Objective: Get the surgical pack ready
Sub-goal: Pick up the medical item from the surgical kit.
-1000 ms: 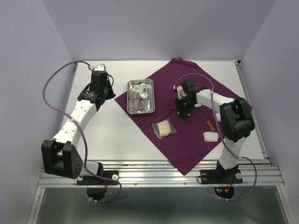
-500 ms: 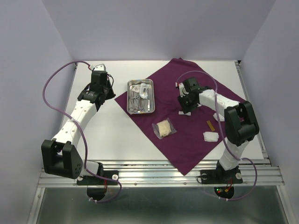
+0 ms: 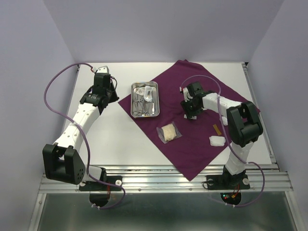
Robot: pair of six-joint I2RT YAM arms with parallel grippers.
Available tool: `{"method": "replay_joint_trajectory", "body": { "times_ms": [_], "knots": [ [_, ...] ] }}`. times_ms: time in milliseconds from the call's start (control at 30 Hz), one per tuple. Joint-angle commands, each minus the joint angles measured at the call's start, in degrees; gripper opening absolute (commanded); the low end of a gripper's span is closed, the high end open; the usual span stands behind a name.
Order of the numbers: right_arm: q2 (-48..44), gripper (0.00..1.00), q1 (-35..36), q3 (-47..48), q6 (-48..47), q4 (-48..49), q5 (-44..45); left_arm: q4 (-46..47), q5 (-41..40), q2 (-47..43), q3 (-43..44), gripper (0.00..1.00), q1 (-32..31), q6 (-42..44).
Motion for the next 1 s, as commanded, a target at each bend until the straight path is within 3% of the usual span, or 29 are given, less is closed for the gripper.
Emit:
{"method": "replay_joint_trajectory", "body": {
  "times_ms": [0, 367, 467, 667, 733, 967],
  "knots": [
    [1.42, 0.5, 0.43, -1.39, -0.23, 1.7, -0.79, 0.45, -0.5, -2.46, 0.91, 0.33, 0.32, -0.17],
    [-1.39, 0.34, 0.43, -1.57, 1.44, -0.32, 0.16, 0.62, -0.5, -2.28, 1.09, 0.33, 0.23, -0.17],
    [-1.75, 0.19, 0.43, -0.95, 1.7, -1.29, -0.45, 0.71, -0.32, -2.11, 1.17, 0.33, 0.32, -0.35],
    [-2.36, 0.1, 0.43, 0.63, 2.58, -3.23, -0.36, 0.71, -0.23, -1.93, 1.53, 0.33, 0.32, -0.17],
    [-4.46, 0.01, 0.43, 0.81, 2.76, -3.23, -0.98, 0.8, -0.06, -1.41, 1.7, 0.33, 0.23, -0.17],
    [-6.23, 0.01, 0.96, 1.68, 3.9, -3.31, -2.12, 0.98, 0.03, -1.4, 1.7, 0.33, 0.32, -0.09]
  ]
}}
